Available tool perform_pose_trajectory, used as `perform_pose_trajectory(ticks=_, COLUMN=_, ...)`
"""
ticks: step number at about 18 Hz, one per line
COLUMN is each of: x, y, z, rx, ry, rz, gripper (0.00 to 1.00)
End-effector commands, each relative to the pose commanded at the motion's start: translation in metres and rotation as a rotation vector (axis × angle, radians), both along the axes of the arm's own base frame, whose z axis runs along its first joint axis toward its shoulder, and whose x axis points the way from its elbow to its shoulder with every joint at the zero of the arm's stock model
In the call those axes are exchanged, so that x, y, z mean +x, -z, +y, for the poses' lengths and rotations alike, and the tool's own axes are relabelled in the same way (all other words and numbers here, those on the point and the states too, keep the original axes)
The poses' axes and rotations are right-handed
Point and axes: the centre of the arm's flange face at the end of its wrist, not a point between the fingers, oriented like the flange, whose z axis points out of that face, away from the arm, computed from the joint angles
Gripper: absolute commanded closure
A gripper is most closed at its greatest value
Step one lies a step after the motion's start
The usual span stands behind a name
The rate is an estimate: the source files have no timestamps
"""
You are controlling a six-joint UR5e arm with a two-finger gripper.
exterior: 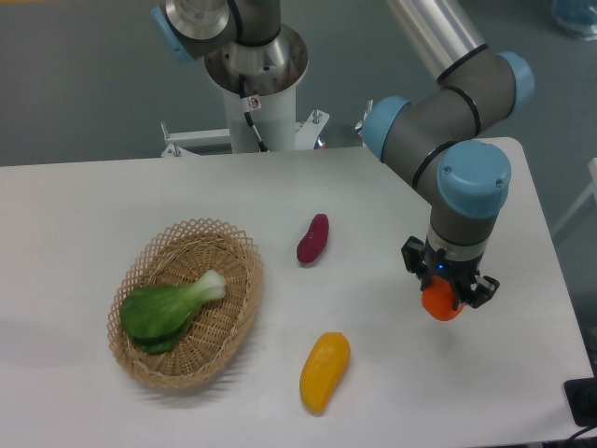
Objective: Place the orange in the basket
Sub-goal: 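Lift the held orange and move the gripper toward the basket, then carry the orange over the wicker basket and lower it inside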
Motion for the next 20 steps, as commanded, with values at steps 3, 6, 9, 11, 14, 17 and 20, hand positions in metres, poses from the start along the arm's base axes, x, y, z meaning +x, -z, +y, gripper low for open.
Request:
perform_pose_trajectory(ticks=3, x=0.004, y=-0.001, z=0.003, rx=0.005, ry=-0.003, rz=-0.001, gripper=0.47)
perform_pose_trajectory(ticks=6, x=0.012, y=-0.002, z=0.011, rx=0.008, ry=-0.017, rz=-0.005, gripper=0.47)
perform_pose_trajectory(ticks=9, x=0.017, y=-0.003, z=0.015, rx=0.018, ry=-0.023, rz=-0.019, gripper=0.47)
perform_pose_trajectory(ticks=11, x=0.020, y=-0.002, z=0.017, rx=0.031, ry=-0.049, rz=-0.035, gripper=0.47)
perform_pose_trajectory(ticks=14, x=0.033, y=-0.004, z=0.031, rx=0.054, ry=-0.045, rz=-0.046, gripper=0.47)
perform_pose_trajectory(ticks=17, x=0.059, y=-0.002, z=0.054, rx=0.071, ry=-0.067, rz=-0.063, gripper=0.48)
perform_pose_trajectory(ticks=20, x=0.079, y=0.003, z=0.070, rx=0.071, ry=-0.071, rz=-0.072, gripper=0.48)
